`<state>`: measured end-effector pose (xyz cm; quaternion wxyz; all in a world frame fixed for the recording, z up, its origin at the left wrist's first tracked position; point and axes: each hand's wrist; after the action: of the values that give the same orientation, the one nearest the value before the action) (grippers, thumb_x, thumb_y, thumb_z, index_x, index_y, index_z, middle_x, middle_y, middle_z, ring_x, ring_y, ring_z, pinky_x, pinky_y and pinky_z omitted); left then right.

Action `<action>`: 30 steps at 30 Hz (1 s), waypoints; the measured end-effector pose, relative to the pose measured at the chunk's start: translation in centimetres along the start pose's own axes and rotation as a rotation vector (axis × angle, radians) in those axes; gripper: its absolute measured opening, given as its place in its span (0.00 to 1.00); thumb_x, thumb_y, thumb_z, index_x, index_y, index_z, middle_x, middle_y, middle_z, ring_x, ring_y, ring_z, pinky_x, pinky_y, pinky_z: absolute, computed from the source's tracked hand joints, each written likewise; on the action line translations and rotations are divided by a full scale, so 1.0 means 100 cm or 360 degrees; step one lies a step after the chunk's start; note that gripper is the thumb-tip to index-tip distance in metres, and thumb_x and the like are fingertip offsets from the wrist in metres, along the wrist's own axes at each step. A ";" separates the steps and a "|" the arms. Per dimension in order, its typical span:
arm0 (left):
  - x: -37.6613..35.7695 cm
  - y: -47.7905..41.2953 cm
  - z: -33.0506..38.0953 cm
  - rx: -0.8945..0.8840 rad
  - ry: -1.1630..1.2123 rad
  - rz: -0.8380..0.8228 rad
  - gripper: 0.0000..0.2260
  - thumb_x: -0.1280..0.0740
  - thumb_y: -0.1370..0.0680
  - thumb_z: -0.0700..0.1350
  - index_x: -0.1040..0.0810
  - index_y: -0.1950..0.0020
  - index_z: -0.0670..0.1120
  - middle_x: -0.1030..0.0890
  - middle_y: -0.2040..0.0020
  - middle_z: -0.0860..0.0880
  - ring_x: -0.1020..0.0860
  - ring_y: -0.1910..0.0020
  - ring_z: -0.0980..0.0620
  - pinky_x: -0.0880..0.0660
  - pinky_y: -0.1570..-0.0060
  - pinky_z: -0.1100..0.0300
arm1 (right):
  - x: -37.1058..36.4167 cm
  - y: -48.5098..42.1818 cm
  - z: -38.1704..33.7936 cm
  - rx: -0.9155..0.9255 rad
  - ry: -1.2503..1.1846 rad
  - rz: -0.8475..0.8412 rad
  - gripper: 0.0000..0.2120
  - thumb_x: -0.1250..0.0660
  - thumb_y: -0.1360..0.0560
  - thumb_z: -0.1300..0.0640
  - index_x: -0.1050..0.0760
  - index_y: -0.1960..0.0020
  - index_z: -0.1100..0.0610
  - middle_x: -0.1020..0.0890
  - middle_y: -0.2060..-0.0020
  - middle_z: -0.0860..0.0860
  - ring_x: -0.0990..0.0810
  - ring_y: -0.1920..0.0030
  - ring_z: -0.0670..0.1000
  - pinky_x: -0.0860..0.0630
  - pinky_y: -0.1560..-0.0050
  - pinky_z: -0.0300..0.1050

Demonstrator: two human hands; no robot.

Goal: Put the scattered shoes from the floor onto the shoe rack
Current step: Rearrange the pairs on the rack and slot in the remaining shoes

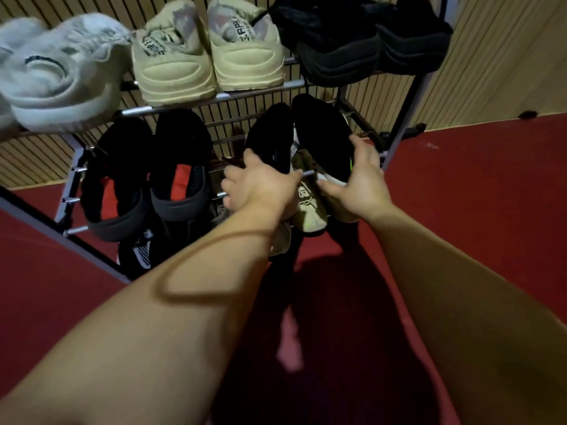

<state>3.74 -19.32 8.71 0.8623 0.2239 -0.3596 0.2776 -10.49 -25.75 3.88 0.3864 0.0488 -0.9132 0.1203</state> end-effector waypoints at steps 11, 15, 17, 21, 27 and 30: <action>0.011 -0.007 -0.055 -0.0837 -0.0793 -0.0536 0.57 0.23 0.36 0.57 0.65 0.24 0.56 0.64 0.25 0.38 0.57 0.25 0.40 0.49 0.28 0.52 | 0.005 0.006 0.013 0.0069 -0.0166 -0.0162 0.45 0.28 0.29 0.51 0.53 0.23 0.52 0.47 0.25 0.53 0.47 0.25 0.52 0.49 0.32 0.38; -0.002 -0.004 -0.045 -0.0889 -0.0638 -0.0230 0.51 0.30 0.33 0.65 0.58 0.22 0.49 0.54 0.23 0.38 0.48 0.26 0.40 0.48 0.28 0.53 | 0.001 0.005 0.010 0.0012 -0.0295 -0.0112 0.45 0.28 0.28 0.53 0.55 0.23 0.52 0.47 0.24 0.51 0.48 0.25 0.49 0.50 0.33 0.36; -0.010 -0.008 -0.037 -0.0893 -0.0602 -0.0107 0.50 0.32 0.33 0.67 0.55 0.22 0.47 0.51 0.23 0.38 0.47 0.26 0.40 0.48 0.29 0.54 | -0.002 0.001 0.007 0.0017 -0.0294 -0.0124 0.44 0.29 0.27 0.54 0.56 0.23 0.54 0.48 0.24 0.52 0.49 0.25 0.49 0.51 0.33 0.36; -0.015 -0.022 -0.026 -0.0879 -0.0554 -0.0017 0.46 0.32 0.30 0.63 0.50 0.22 0.45 0.47 0.24 0.40 0.46 0.27 0.41 0.47 0.29 0.54 | -0.003 -0.010 0.007 -0.0013 -0.0303 -0.0182 0.44 0.30 0.26 0.54 0.57 0.23 0.55 0.52 0.24 0.53 0.52 0.24 0.50 0.53 0.31 0.37; -0.012 -0.036 -0.037 -0.0959 -0.0512 -0.0131 0.41 0.35 0.26 0.60 0.52 0.22 0.46 0.51 0.23 0.40 0.51 0.25 0.41 0.50 0.28 0.53 | 0.005 0.003 0.026 0.0083 -0.0235 -0.0200 0.42 0.31 0.27 0.51 0.54 0.23 0.51 0.42 0.25 0.53 0.45 0.25 0.52 0.46 0.27 0.47; -0.015 -0.040 -0.044 -0.0980 -0.0390 -0.0225 0.38 0.36 0.24 0.57 0.54 0.22 0.48 0.56 0.23 0.43 0.51 0.24 0.42 0.47 0.27 0.52 | -0.003 0.003 0.024 0.0043 -0.0259 -0.0119 0.42 0.33 0.29 0.46 0.53 0.23 0.50 0.39 0.26 0.52 0.42 0.26 0.51 0.40 0.28 0.55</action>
<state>7.66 -20.22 4.04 0.8569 0.0091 -0.5110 0.0666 -12.06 -26.06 1.99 0.3145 0.0977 -0.9373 0.1137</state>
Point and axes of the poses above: each hand's wrist, its own y-axis away from the middle knuckle, its own x-axis out of the back of the hand, z = x × y
